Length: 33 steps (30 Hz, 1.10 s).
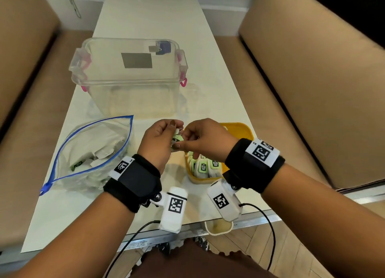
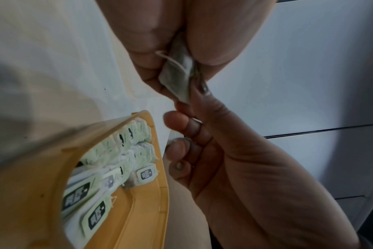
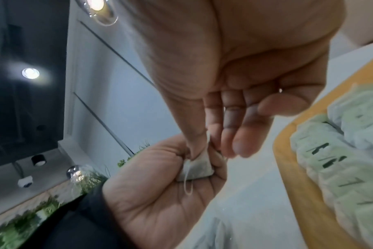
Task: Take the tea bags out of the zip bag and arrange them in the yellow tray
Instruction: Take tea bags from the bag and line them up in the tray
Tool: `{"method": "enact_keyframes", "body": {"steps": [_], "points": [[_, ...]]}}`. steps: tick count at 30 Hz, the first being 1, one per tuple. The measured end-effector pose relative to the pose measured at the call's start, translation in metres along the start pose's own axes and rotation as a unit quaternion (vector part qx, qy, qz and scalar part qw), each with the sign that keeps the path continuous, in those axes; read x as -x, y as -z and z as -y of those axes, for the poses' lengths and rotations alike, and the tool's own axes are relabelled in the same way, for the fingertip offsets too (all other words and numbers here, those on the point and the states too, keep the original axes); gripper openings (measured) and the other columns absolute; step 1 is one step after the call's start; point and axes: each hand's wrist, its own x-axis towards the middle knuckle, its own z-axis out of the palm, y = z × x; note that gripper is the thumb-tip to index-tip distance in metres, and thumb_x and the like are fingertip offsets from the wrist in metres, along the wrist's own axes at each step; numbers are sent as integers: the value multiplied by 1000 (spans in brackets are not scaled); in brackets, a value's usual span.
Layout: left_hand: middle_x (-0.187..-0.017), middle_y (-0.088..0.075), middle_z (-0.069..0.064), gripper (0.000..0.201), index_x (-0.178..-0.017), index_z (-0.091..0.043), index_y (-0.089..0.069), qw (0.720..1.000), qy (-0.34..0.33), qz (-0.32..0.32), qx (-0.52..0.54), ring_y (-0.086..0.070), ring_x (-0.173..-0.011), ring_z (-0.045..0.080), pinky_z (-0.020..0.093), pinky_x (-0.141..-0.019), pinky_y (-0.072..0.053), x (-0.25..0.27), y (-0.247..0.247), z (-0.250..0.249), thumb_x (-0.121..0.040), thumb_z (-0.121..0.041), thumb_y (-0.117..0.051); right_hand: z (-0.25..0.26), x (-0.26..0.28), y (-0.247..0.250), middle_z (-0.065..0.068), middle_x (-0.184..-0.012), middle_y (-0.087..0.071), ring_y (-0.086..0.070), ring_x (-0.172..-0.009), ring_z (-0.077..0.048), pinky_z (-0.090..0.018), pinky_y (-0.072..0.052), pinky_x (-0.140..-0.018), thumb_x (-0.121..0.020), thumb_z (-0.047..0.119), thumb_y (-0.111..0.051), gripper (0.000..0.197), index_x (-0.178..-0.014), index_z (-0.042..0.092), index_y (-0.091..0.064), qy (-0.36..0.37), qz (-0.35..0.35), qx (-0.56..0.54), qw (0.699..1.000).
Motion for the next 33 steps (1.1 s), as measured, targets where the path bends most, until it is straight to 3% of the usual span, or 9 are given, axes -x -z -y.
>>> {"method": "enact_keyframes", "body": {"steps": [4, 8, 11, 15, 18, 21, 26, 29, 33], "points": [[-90, -65, 8, 27, -88, -14, -64, 1000, 16, 2, 25, -60, -77, 20, 27, -63, -50, 0, 0, 1, -100, -12, -41, -2, 1, 0, -17, -74, -66, -58, -51, -11, -20, -47, -51, -79, 20, -77, 24, -86, 1, -64, 15, -28, -51, 998], [-93, -64, 7, 27, -87, -14, -64, 999, 12, -23, 41, -61, -82, 21, 33, -71, -51, -1, 5, 0, -100, -11, -41, -8, 4, 3, -10, -66, -60, -56, -61, -17, -27, -45, -54, -82, 19, -74, 21, -82, 0, -63, -4, -16, -114, 993], [-91, -64, 7, 27, -86, -14, -63, 999, 14, -33, 26, -60, -78, 20, 28, -65, -52, -1, 11, -2, -101, -15, -41, -12, 7, 9, -14, -72, -59, -58, -64, -16, -22, -44, -54, -87, 18, -69, 23, -85, -3, -60, -19, -16, -174, 984], [-76, -64, 2, 28, -84, -13, -65, 999, 26, 18, 16, -58, -62, 9, 21, -56, -48, 5, 12, -5, -97, -32, -49, -15, 7, 20, -18, -75, -65, -63, -60, -17, -20, -47, -50, -92, 13, -61, 16, -80, 4, -55, -24, -33, -254, 966], [-75, -64, 3, 13, -85, -12, -66, 996, -10, 68, -51, -58, -60, 5, 19, -55, -47, 8, 8, -2, -91, -23, -60, -16, 8, 26, -17, -74, -67, -62, -55, -17, -22, -45, -49, -94, 13, -58, 20, -76, 11, -49, -35, -45, -296, 953], [-74, -62, 4, 3, -88, -13, -66, 991, -30, 79, -99, -57, -55, 3, 20, -54, -46, 8, 5, 2, -89, -13, -63, -19, 9, 28, -21, -80, -68, -63, -58, -19, -22, -46, -49, -93, 16, -61, 14, -86, 6, -53, -27, -68, -212, 975], [-69, -65, 3, 9, -81, -20, -66, 983, -32, 83, -158, -56, -55, 6, 25, -56, -47, 6, 3, 7, -88, -14, -65, -26, 7, 40, -21, -82, -68, -59, -60, -15, -26, -49, -54, -87, 13, -67, 10, -91, 4, -66, 18, -130, -73, 989], [-73, -66, 3, 5, -87, -17, -66, 983, -14, 85, -161, -58, -55, 4, 26, -60, -50, 6, 1, 11, -89, -13, -64, -25, 7, 51, -14, -82, -70, -62, -69, -25, -34, -53, -65, -86, 17, -68, 8, -88, 10, -72, 34, -124, 18, 991], [-85, -67, 6, 21, -90, -14, -68, 988, 21, 68, -140, -63, -72, 12, 28, -62, -49, 6, 1, 16, -90, -3, -49, -29, 1, 72, -2, -85, -69, -58, -70, -14, -24, -47, -62, -88, 12, -63, 11, -94, 12, -72, 13, -104, 158, 982]]}}
